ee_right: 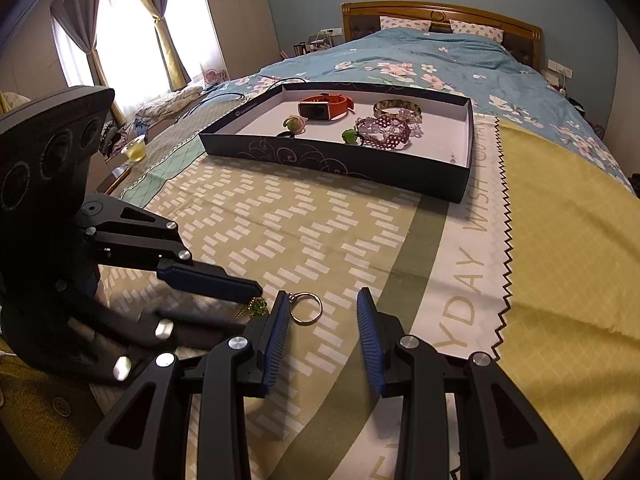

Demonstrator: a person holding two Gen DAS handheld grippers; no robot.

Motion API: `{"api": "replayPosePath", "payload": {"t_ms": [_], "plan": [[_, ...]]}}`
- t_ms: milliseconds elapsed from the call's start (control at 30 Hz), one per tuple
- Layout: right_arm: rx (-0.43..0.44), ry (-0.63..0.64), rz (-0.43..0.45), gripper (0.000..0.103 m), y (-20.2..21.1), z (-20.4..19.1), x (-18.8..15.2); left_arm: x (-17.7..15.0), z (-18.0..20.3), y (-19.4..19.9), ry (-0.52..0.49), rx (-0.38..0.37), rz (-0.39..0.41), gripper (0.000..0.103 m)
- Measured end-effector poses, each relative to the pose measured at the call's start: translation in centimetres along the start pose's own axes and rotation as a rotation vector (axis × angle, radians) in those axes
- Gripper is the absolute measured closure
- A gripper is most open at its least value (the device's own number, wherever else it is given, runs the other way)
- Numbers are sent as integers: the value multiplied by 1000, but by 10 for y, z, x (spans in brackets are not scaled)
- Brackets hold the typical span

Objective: Organize jewelry
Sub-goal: 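Grasp the gold chain bracelet with the left tool while the right tool moves to the silver ring, then grasp the small silver ring with the right tool while the left tool lifts the gold chain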

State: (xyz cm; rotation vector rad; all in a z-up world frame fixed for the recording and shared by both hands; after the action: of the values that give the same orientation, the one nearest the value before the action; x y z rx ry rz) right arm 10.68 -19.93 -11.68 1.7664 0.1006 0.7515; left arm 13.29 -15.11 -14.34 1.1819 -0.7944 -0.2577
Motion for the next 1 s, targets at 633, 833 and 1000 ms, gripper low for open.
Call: {"api": "replayPosePath", "payload": {"t_ms": [633,833,1000], "plan": [[-51,83,-6,102,-3,-21,7,-13,-67,27,232,36,72,89],[-19,34,1,102,-5,-14,14,-14,-74,35,246,57,95,90],[-40,-2,19,66,-1,-5,19,-16,-80,35,259,49,91,89]]}}
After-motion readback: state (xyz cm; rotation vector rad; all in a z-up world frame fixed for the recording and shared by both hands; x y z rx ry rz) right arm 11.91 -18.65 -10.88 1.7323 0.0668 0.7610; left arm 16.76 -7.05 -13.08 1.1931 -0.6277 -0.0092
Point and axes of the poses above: each gripper's, at about its wrist camera, not at the fingertips, and y roughly against the way its jaws point, z to its right, x to its top, the point moved 6 cm from there along -y, roughly the way its jaws point, and after that the axes turned 14 degrees about -z, right-handed, at the moved point
